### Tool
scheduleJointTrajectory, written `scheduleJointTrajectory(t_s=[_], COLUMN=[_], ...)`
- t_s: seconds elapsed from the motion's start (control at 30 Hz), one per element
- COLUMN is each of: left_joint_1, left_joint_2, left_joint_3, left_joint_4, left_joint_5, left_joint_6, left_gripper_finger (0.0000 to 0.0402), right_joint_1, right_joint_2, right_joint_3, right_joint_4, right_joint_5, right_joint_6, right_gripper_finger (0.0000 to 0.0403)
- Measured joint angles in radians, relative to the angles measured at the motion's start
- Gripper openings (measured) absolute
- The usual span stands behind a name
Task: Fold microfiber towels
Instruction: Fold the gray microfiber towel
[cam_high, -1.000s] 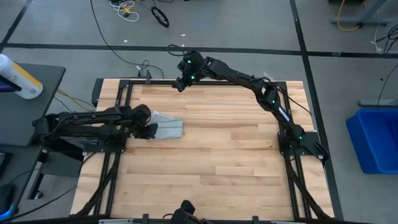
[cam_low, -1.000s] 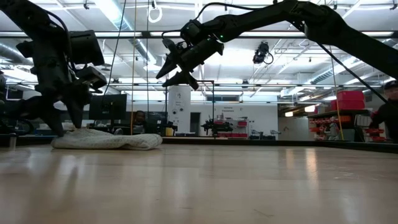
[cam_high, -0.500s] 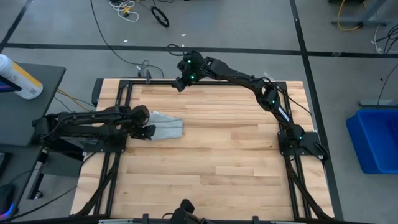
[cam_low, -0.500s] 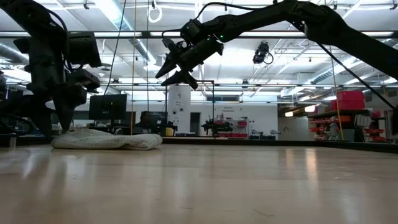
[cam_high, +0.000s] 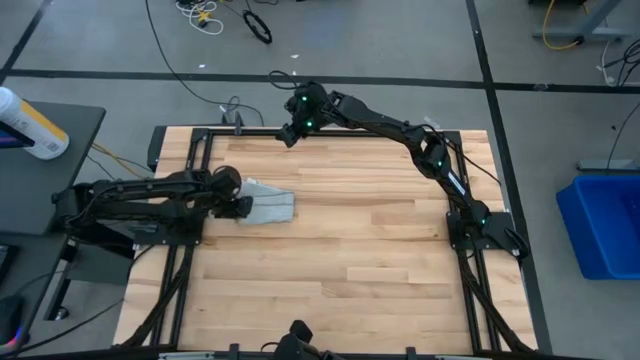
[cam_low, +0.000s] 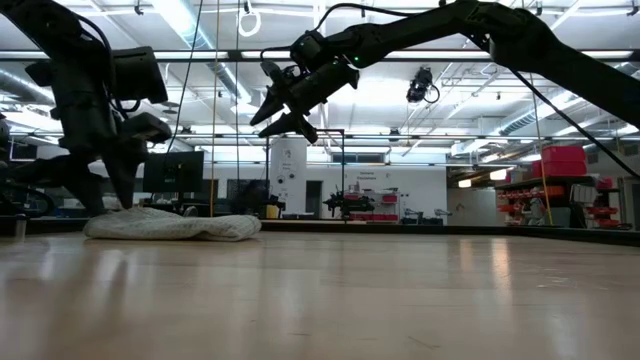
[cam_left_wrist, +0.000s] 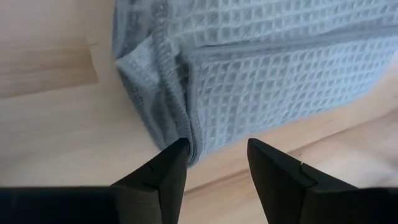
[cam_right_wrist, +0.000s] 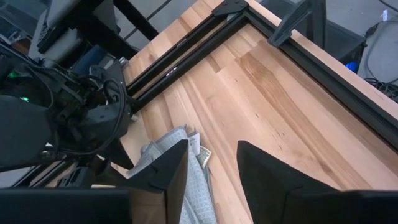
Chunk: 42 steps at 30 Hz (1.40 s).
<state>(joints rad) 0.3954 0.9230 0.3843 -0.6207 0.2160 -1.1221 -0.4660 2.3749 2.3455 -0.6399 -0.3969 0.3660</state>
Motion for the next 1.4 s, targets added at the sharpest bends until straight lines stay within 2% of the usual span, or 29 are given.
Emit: scheduleJointTrajectory(t_s=[0.17,0.43,0.6,0.8,1.03,1.4], left_joint_1=[0.000,0.000,0.000,0.000,0.000,0.000], left_joint_2=[0.004,0.029,0.029,0.029,0.022,-0.007], left_joint_3=[0.000,-0.001,-0.001,-0.001,-0.001,0.087], left_joint_4=[0.006,0.011,0.012,0.019,0.023,-0.017], left_joint_5=[-0.017,-0.055,-0.091,-0.109,-0.098,-0.125], left_joint_6=[-0.024,-0.045,-0.044,0.002,0.039,0.071], left_gripper_finger=[0.0178,0.0162,0.0110,0.0013,0.0005,0.0002], right_joint_1=[0.000,0.000,0.000,0.000,0.000,0.000], right_joint_2=[0.000,0.000,0.000,0.000,0.000,0.000], right_joint_3=[0.000,0.000,0.000,0.000,0.000,0.000], right_joint_4=[0.010,0.013,0.013,0.013,0.013,0.013], right_joint_5=[0.000,0.000,0.000,0.000,0.000,-0.001], right_joint_6=[0.000,0.001,0.001,0.001,0.001,0.001], right_gripper_finger=[0.0143,0.0169,0.0158,0.0128,0.0119,0.0154])
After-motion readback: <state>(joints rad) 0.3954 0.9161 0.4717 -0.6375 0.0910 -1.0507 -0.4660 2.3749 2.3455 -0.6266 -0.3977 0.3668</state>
